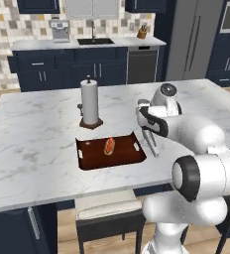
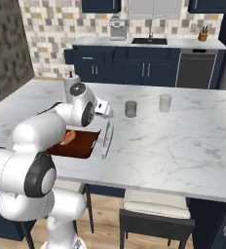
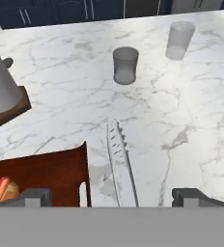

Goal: Take the tongs from the drawer on the left and place them on the dining counter next to the tray containing the hot dog.

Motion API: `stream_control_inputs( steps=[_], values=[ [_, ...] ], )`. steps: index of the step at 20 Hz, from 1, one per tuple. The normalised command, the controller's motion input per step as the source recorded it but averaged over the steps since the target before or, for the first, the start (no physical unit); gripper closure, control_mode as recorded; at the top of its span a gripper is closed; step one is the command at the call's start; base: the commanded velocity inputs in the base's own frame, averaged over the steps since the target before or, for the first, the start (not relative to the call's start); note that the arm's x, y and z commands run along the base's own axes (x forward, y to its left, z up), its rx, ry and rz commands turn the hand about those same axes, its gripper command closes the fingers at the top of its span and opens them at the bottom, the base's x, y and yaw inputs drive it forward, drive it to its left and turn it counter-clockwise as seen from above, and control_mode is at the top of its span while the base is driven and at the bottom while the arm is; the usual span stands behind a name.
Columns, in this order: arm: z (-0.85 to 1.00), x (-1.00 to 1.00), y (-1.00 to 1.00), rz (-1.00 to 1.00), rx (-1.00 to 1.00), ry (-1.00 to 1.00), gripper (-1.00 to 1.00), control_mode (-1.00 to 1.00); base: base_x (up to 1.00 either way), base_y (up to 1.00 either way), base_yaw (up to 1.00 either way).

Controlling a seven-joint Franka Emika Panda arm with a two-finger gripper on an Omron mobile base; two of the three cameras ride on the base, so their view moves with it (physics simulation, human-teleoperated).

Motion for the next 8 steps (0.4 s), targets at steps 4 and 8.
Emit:
stream_control_inputs(
  steps=[4, 8],
  values=[
    [0.94, -0.28, 0.25, 0.00, -0.01, -0.08, -1.00, -1.00, 0.00, 0.00, 0.00],
    [0.80, -0.26, 0.21, 0.00, 0.00, -0.02, -1.00, -1.00, 0.00, 0.00, 0.00]
  ],
)
